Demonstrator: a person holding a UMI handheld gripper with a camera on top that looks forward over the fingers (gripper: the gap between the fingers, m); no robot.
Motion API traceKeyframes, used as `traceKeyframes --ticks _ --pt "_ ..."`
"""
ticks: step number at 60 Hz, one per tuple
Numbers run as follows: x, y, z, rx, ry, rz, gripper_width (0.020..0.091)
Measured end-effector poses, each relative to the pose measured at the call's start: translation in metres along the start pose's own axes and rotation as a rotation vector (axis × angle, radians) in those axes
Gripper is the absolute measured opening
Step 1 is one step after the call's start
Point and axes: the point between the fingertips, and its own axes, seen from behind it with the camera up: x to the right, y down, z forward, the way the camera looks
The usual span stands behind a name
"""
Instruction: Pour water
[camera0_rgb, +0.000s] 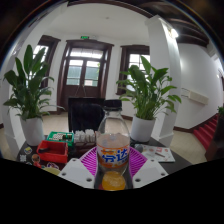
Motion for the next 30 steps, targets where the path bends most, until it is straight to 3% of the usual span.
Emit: traceKeyframes --ticks 8,10,21,30 --pt "-0.006 0.034 0.011 -0.025 -0.031 0.038 0.0382" --pt "-0.003 0.033 0.011 0.013 -0.034 0.057 0.0387" --pt "0.003 0.038 0.009 0.037 -0.051 0.104 0.0410" --pt "0.005 0.040 0.010 0.029 -0.036 0.119 0.0518"
